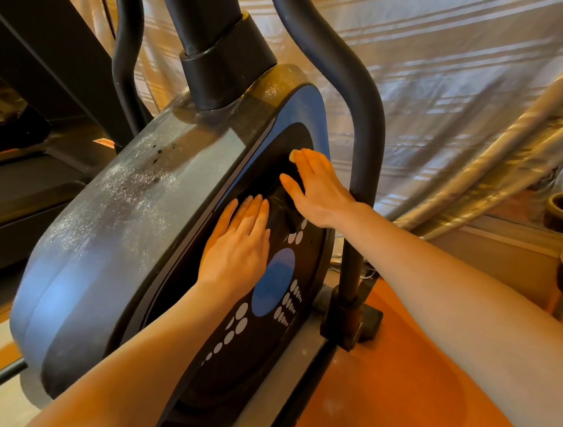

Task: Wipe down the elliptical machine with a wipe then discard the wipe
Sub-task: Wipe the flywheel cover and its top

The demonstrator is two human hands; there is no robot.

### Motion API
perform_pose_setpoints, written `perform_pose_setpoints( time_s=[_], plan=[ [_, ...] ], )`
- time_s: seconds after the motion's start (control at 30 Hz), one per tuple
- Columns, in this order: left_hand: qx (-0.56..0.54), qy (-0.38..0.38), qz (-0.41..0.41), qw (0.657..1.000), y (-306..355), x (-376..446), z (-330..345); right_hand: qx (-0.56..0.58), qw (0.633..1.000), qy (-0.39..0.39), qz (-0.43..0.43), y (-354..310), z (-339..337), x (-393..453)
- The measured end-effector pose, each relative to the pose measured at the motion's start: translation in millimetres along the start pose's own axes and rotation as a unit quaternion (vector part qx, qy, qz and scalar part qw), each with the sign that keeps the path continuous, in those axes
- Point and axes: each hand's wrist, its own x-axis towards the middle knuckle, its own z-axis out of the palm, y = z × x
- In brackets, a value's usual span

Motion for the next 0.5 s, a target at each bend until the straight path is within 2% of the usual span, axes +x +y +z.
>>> perform_pose_setpoints(
  time_s=[0.17, 0.3, 0.4, 0.5],
  plan=[
    [-0.006, -0.009, -0.004, 1.000, 0.4, -1.4, -0.7, -0.032, 0.997, -0.006, -0.074, 6.8, 8.9, -25.2],
    [-0.015, -0.016, -0.009, 1.000, 1.2, -6.9, 1.1, -0.005, 0.992, -0.029, -0.119, 9.5, 11.5, -38.4],
    [-0.030, -0.013, -0.017, 0.999, 1.3, -8.6, 1.6, 0.001, 0.990, -0.053, -0.132, 10.3, 7.6, -41.5],
    [-0.041, -0.014, -0.018, 0.999, 1.8, -8.1, 1.2, -0.019, 0.992, -0.041, -0.119, 10.8, 5.2, -36.8]
  ],
)
